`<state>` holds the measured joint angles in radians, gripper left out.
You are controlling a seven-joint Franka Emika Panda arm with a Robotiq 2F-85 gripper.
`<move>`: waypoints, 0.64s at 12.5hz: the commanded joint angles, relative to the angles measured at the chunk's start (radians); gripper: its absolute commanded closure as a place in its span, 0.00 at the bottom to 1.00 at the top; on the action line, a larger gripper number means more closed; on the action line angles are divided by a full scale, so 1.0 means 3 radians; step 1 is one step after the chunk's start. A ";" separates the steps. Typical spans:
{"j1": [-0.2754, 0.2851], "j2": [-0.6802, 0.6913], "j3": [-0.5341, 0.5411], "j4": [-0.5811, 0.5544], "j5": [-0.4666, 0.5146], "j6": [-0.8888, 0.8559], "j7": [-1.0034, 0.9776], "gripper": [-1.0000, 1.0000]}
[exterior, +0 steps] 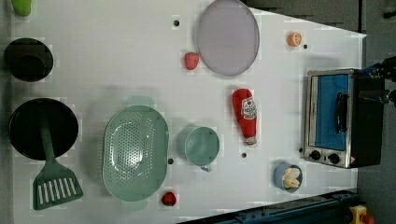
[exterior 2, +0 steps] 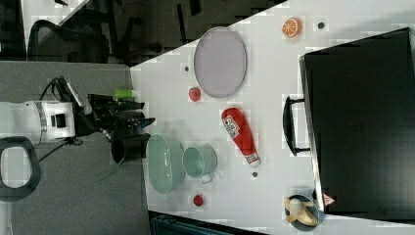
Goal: Pick Ketchup from the table and place it in strainer.
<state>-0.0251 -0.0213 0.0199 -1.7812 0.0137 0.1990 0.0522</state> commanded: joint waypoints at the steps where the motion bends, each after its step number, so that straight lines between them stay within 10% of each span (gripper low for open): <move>1: -0.0347 -0.0666 0.0153 -0.0377 0.0053 -0.0400 -0.0279 0.21; 3: -0.0345 -0.0639 0.0165 -0.0400 0.0053 -0.0388 -0.0290 0.00; 8: -0.0328 -0.0329 0.0298 -0.0648 0.0054 -0.0283 -0.0576 0.00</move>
<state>-0.1304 -0.2026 0.0946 -1.9336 0.0315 0.1064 -0.0325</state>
